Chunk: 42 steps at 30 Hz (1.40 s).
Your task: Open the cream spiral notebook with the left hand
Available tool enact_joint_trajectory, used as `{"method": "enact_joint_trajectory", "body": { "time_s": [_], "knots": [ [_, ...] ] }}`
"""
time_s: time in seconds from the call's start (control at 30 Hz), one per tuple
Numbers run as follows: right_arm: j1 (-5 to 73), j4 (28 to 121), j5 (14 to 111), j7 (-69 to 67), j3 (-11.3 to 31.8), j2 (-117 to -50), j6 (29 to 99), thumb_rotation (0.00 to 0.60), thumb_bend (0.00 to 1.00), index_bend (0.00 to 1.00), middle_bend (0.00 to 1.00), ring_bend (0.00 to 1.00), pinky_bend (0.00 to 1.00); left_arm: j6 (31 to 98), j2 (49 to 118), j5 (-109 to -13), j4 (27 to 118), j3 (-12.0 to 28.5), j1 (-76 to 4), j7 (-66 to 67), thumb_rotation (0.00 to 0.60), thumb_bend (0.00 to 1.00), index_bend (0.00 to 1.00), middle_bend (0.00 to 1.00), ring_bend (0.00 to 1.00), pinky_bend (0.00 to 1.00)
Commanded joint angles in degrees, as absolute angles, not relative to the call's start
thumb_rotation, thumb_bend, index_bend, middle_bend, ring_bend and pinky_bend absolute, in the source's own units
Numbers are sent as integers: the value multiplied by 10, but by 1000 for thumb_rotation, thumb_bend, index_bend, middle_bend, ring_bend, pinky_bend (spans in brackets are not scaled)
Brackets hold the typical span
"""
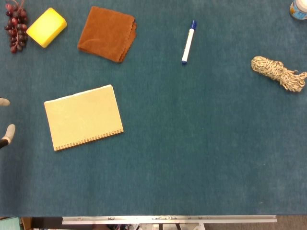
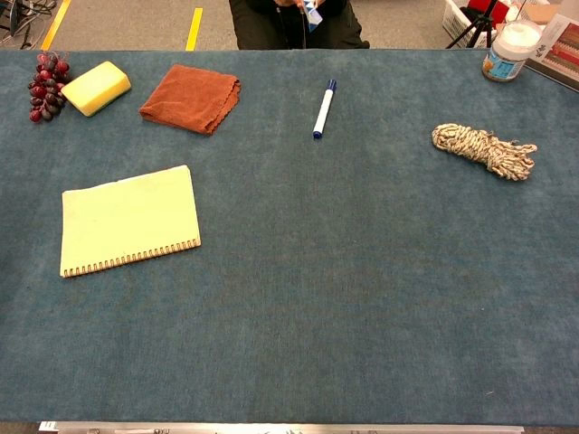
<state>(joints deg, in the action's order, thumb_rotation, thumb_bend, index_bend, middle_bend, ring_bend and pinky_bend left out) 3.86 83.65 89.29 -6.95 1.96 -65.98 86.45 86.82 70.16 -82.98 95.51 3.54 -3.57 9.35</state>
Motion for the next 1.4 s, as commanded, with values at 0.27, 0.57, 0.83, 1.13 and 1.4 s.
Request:
{"method": "enact_joint_trajectory", "body": {
  "time_s": [0.27,0.57,0.83,1.13,1.4],
  "knots": [
    [41,841,889,-65,27,-659,868,600,379,620,516,446,470,867,699,-837,952,32,-38,89,600,246,338,301,223,162],
    [45,856,881,-46,39,-651,869,600,379,584,464,413,470,792,659,-883,950,1,-75,66,600,246,223,228,166,144],
    [44,866,876,-48,40,-643,867,600,379,551,459,408,470,711,648,-945,935,-20,-139,32,600,246,39,107,68,110],
    [42,869,875,-51,39,-640,867,600,379,544,457,407,470,642,680,-991,911,-25,-209,32,600,246,0,3,0,66],
    [39,862,872,-59,36,-642,864,600,379,540,457,407,470,573,721,-980,887,-31,-252,64,600,246,0,0,0,33]
  ]
}}
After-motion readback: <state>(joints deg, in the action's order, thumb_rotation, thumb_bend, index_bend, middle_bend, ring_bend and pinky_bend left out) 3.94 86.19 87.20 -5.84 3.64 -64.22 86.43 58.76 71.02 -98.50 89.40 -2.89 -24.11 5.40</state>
